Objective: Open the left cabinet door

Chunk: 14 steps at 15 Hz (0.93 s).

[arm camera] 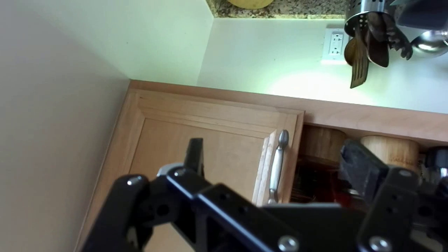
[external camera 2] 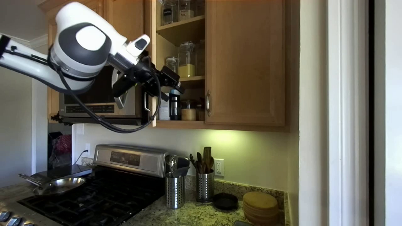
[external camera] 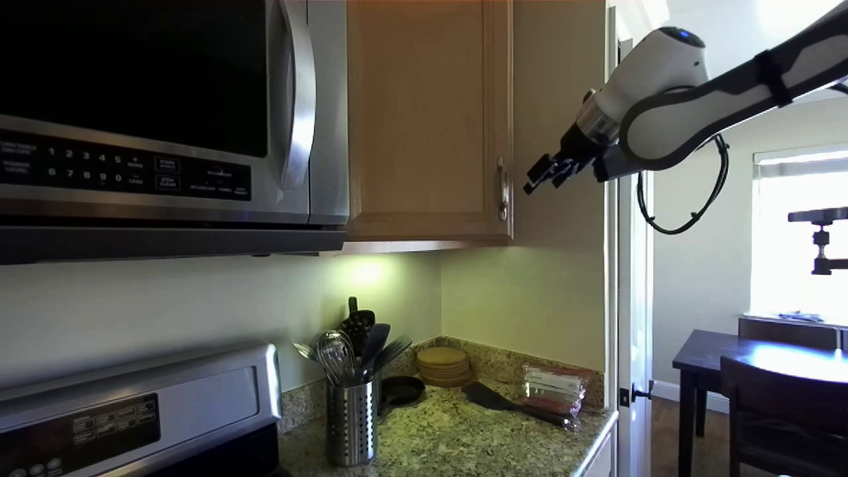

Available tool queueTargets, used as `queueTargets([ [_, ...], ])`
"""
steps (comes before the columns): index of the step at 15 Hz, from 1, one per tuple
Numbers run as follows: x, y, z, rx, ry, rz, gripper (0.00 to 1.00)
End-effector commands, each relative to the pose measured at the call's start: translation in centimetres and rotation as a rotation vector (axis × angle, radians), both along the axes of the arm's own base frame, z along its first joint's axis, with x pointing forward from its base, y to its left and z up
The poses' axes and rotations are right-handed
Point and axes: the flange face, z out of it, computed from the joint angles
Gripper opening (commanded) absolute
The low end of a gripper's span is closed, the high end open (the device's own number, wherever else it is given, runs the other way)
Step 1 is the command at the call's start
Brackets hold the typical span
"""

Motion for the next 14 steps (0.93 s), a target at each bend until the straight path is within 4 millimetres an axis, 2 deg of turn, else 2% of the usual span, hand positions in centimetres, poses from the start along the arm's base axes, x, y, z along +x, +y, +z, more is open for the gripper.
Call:
queueTargets([
  [1, 5.2, -0.7, -2.7, 0.070, -0.031, 0.053, 1.00],
  [5, 9.7, -0.6, -4.8, 0.118, -0.059, 0.107, 1.00],
  [8, 11.9, 0.1, -5.5, 0.140, -0.062, 0.142, 1.00],
  [11, 12.7, 1.9, -5.5, 0.160, -0.062, 0.195, 1.00],
  [14, 11.7, 3.2, -4.9, 0.157, -0.071, 0.253, 1.00],
])
